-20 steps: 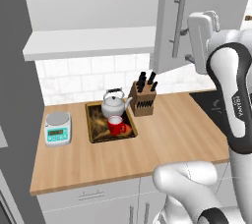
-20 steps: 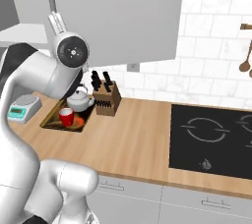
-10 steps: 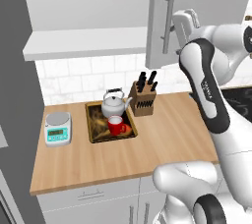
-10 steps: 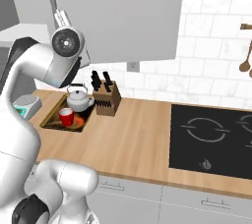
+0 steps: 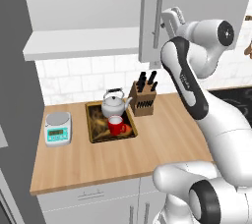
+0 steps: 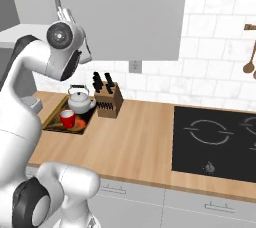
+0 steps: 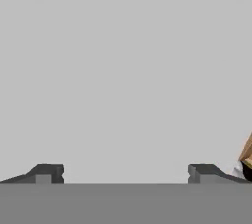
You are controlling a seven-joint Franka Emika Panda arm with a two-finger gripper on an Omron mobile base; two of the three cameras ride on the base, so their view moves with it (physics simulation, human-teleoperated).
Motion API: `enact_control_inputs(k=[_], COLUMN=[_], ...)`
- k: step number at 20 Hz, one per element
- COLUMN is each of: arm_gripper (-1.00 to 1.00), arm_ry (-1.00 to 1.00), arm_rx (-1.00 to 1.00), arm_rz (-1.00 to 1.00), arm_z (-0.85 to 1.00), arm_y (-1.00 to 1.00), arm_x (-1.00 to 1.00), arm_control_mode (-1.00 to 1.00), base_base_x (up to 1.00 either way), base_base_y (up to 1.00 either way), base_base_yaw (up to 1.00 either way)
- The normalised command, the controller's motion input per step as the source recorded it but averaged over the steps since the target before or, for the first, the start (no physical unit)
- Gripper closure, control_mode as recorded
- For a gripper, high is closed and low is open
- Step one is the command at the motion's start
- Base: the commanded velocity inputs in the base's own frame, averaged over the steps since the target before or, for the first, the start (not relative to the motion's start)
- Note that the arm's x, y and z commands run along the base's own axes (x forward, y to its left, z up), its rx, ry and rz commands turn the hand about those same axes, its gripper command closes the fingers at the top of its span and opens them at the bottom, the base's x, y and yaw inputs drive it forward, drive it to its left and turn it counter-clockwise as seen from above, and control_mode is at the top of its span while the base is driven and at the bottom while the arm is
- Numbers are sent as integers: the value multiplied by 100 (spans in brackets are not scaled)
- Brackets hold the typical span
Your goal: Pick the kettle from the counter and place it on the tray. Then pick the mug from the cabinet and place it on the tray. Then close the cabinet doors.
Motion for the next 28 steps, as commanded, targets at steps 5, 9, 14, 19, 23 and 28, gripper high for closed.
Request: enact_control_inputs(k=[5, 9, 14, 19, 23, 28], arm_gripper=[-100, -100, -100, -100, -100, -100], arm_ry=[0, 0, 5, 6, 1, 0], arm_rx=[-3, -4, -3, -3, -1, 0], arm_rz=[-9, -12, -12, -10, -6, -3], arm_z=[-18, -17, -21, -28, -12, 1], arm_y=[0, 0, 0, 0, 0, 1], arm_x=[52, 59, 49, 29, 2, -18], arm_control_mode=[-100, -100, -100, -100, -100, -100], base_base_x=[0, 0, 0, 0, 0, 0], base_base_y=[0, 0, 0, 0, 0, 0], base_base_yaw=[0, 0, 0, 0, 0, 0])
